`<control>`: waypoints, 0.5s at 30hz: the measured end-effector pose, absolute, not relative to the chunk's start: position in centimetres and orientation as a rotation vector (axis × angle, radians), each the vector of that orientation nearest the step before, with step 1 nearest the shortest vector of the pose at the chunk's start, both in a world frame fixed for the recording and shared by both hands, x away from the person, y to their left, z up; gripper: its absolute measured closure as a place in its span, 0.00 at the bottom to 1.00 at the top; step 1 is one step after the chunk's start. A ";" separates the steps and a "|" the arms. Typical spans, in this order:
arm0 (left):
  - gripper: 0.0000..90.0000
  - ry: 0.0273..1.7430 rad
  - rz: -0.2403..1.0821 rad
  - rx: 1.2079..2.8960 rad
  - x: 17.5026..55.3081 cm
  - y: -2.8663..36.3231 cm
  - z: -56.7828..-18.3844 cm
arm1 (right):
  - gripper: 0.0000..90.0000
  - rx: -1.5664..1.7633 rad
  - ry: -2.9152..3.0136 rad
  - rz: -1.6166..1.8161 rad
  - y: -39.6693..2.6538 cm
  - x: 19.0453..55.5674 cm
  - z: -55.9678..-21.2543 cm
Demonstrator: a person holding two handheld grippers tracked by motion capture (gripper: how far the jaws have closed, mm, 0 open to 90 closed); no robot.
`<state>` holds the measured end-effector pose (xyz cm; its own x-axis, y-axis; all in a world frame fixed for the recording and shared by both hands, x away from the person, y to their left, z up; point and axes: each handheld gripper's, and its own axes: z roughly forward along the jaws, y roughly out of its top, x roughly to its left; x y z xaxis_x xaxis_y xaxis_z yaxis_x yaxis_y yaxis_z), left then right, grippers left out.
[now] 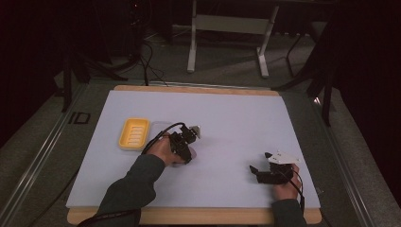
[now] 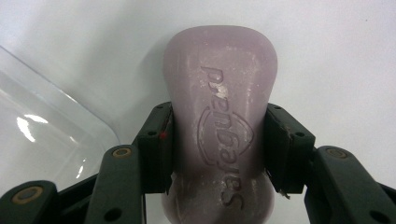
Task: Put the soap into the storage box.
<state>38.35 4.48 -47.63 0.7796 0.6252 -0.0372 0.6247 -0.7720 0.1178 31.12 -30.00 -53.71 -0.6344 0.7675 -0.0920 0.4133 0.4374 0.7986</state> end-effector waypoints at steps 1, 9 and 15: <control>0.55 1.009 0.008 2.843 38.4 4.6 -47.6 | 0.18 0.996 2.248 1.068 -30.0 31.1 -53.7; 0.55 1.022 0.016 2.823 38.6 4.9 -47.1 | 0.18 0.996 2.249 1.067 -30.0 31.1 -53.7; 0.55 1.030 0.025 2.813 38.7 5.2 -46.8 | 0.18 0.996 2.249 1.068 -30.0 31.1 -53.7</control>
<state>38.67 5.23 -46.78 0.7645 0.6437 -0.0341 0.6412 -0.7541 0.1422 31.12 -29.98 -53.72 -0.6344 0.7675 -0.0925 0.4136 0.4380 0.7982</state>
